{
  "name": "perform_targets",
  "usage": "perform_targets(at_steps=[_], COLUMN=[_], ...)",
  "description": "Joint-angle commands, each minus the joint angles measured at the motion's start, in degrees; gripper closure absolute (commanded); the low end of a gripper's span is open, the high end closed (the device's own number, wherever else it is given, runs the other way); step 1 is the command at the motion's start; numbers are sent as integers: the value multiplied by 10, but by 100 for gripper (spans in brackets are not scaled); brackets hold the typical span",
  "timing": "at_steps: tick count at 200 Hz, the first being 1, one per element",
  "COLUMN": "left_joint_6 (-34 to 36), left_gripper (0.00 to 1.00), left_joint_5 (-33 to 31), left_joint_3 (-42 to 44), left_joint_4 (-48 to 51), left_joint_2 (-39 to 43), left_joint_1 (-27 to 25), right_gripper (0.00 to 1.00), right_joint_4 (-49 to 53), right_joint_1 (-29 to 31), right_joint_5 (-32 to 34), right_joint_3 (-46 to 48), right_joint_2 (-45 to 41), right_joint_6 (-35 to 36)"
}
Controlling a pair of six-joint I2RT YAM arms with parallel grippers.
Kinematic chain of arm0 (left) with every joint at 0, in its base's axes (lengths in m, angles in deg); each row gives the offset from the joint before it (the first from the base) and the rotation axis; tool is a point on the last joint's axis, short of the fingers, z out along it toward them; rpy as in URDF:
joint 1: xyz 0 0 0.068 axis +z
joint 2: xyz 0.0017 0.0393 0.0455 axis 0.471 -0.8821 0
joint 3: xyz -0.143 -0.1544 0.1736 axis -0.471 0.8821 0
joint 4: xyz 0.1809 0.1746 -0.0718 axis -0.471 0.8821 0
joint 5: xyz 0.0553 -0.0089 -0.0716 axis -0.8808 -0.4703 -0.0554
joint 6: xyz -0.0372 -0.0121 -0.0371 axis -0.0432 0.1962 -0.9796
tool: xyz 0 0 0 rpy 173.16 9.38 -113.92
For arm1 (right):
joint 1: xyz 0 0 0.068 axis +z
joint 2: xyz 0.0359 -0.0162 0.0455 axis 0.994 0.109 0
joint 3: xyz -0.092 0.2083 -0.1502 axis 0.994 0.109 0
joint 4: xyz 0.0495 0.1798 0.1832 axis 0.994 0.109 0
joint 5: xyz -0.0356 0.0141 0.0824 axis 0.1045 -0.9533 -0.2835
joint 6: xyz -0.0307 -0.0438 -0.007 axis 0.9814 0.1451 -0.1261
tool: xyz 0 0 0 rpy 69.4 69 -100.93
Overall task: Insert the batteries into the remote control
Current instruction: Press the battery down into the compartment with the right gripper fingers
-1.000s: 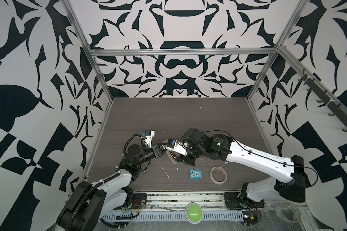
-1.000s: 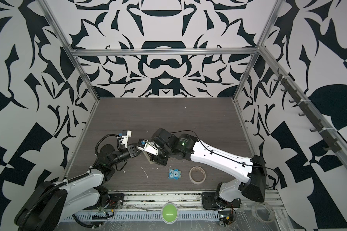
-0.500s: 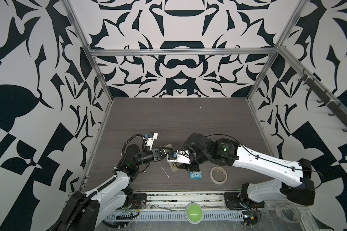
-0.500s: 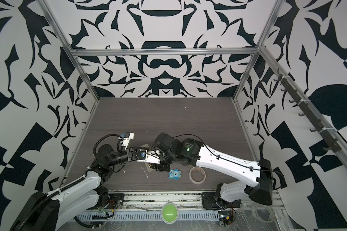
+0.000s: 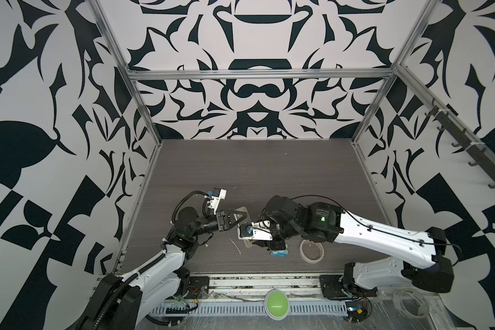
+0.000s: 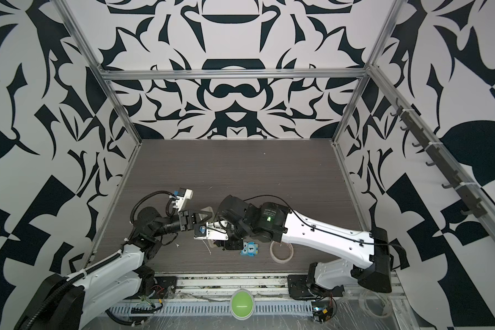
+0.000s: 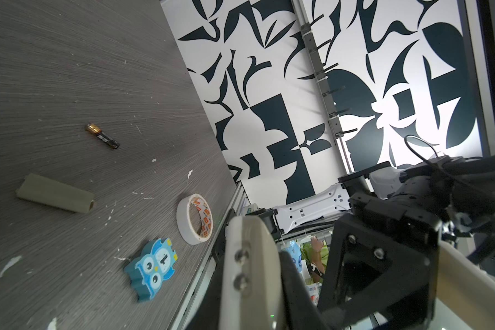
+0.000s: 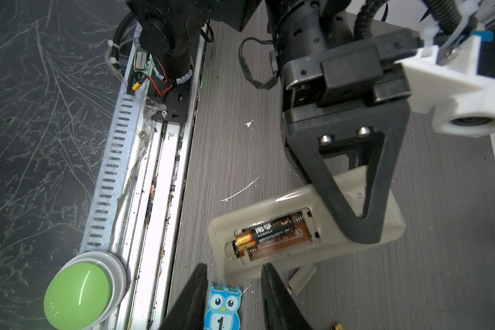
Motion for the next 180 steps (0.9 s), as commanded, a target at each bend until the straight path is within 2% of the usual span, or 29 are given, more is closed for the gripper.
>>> perform_targets(at_steps=[1, 180], left_joint_6=[-18, -22], left_gripper=[100, 100], left_joint_5=[14, 18], left_joint_3=[-4, 0], left_joint_4=[-38, -39], left_joint_2=[5, 13], left_joint_1=[1, 1], right_gripper=[65, 70], right_joint_4=[3, -18], right_joint_1=[5, 7], right_joint_5=[18, 13], right_joint_3=[-12, -15], right_joint_2=[3, 29], right_joint_6=[11, 9])
